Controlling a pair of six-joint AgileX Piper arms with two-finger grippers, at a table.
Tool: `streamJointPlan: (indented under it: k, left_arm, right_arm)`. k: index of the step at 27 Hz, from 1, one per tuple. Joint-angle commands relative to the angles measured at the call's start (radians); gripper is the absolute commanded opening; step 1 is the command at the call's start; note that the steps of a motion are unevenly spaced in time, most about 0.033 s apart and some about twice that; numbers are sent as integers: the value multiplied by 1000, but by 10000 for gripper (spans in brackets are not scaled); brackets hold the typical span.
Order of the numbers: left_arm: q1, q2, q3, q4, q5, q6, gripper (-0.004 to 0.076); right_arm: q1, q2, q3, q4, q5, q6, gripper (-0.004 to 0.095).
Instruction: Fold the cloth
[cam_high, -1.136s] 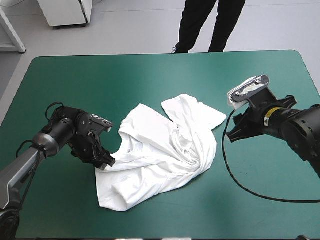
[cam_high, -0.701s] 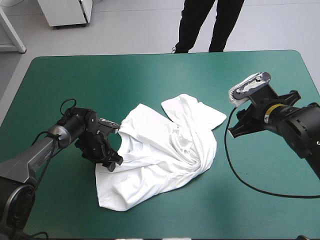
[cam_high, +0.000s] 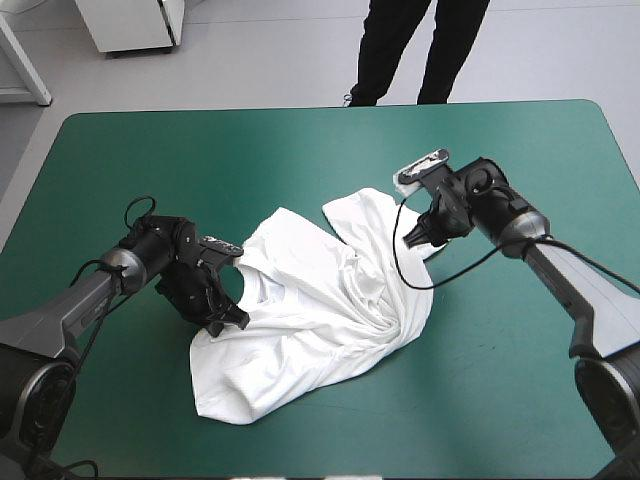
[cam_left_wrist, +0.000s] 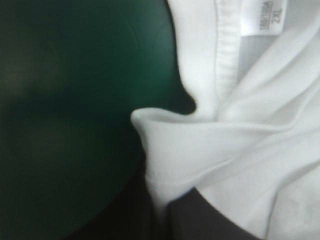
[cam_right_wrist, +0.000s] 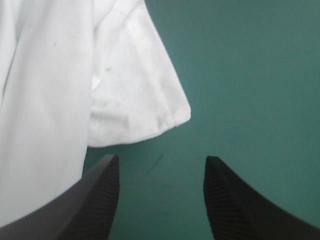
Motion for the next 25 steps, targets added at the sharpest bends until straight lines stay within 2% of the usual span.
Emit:
streamJointPlan:
  k: [1,4,20,25]
  left_arm:
    - [0,-24,-17,-86,39,38,-9]
    - [0,-24,-17,-87,39,42,-9]
    - [0,-24,-17,-91,58,68,-9]
    - [0,-24,-17,-91,58,71,-9]
  right_arm:
    - [-84,41,-158,100,27,-39,480]
    - [-136,98,-214,185,30,-68,481]
    - [-148,269,-216,245,45,-92,480]
    - [-148,306,-214,301,47,-93,480]
